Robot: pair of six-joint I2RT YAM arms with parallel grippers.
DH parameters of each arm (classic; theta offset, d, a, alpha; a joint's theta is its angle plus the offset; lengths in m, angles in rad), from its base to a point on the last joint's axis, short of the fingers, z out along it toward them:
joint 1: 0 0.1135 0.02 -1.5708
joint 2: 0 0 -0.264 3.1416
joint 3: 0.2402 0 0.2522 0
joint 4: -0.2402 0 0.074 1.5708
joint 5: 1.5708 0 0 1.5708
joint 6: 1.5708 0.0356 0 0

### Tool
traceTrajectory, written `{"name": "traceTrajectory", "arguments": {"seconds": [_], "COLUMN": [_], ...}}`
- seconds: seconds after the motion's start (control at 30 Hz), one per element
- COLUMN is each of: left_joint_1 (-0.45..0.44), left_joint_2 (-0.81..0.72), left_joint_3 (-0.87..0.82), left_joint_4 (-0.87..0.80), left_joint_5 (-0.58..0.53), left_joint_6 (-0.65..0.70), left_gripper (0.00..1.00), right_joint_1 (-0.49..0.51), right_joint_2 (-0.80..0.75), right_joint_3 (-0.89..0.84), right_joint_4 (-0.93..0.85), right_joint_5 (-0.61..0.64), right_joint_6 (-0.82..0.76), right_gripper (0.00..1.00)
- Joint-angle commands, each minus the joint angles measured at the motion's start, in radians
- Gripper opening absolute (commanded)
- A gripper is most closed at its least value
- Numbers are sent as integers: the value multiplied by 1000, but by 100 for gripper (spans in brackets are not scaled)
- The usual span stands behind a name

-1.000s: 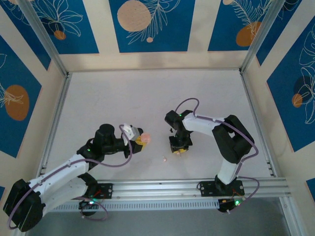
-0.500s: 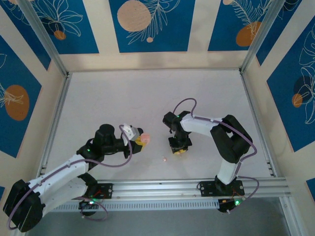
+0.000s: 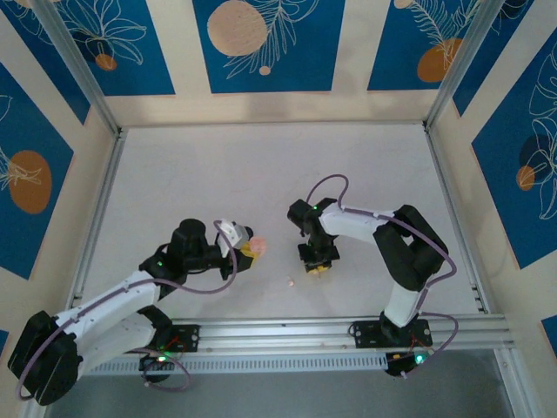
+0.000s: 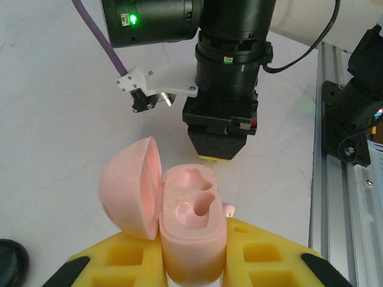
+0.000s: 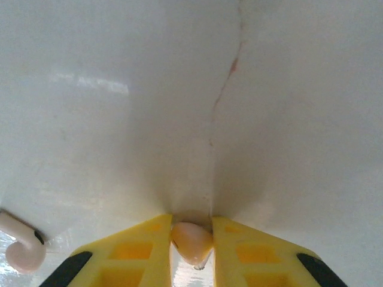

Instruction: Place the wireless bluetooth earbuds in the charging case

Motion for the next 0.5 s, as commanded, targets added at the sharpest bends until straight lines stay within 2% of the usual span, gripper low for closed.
{"name": "traceTrajectory", "arguments": {"seconds": [0.0,0.27,0.47], "left_joint_1": [-1,-2,-3], "left_joint_2": [19,125,232], "left_joint_3": [10,-42,-49], "left_joint_4": [55,251,407], "left_joint_5": [-17,-27,23], "left_joint_6": [-4,-36,-40], "left_gripper": [21,19,18], "right_joint_1": [12,8,6], "right_joint_2": [-44,-235,-420], "right_joint_3": [-24,-60,-110], "right_joint_4": [-1,124,331], "right_joint_5": [7,89,90], "right_joint_6": [21,26,-13], "right_gripper": [19,17,17]}}
